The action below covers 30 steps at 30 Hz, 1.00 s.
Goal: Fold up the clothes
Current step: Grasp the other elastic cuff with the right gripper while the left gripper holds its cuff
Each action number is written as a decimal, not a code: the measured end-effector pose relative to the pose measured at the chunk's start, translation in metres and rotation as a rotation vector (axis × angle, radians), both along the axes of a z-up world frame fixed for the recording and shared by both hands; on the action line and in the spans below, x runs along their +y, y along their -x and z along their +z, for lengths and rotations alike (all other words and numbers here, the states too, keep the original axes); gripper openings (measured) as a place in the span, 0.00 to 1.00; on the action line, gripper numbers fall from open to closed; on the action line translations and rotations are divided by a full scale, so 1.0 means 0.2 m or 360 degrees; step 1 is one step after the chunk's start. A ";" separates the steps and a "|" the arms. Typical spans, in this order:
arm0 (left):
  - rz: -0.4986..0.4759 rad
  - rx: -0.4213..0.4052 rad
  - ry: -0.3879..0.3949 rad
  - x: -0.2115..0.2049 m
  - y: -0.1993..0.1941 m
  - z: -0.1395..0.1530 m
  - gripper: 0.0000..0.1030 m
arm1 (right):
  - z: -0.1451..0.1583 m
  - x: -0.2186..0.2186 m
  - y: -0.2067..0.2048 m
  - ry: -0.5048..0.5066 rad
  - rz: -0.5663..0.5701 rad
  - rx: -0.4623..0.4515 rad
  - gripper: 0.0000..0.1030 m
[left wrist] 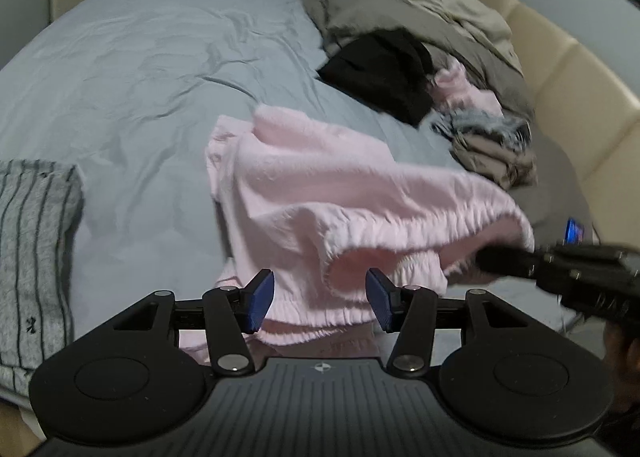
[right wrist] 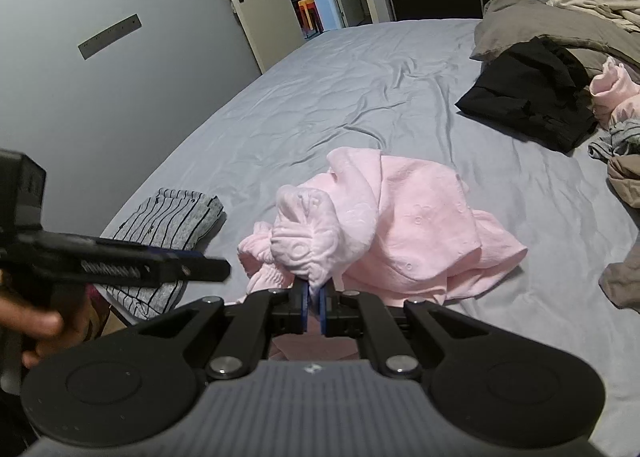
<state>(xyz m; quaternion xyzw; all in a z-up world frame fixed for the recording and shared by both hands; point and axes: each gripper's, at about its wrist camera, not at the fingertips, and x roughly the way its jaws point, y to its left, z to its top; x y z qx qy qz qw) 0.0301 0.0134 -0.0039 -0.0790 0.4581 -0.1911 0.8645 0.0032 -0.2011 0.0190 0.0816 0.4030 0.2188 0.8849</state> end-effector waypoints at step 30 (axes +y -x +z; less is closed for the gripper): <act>-0.0091 -0.0299 0.0443 -0.08 -0.01 0.12 0.03 | -0.05 0.02 0.02 0.0127 0.0019 0.0073 0.56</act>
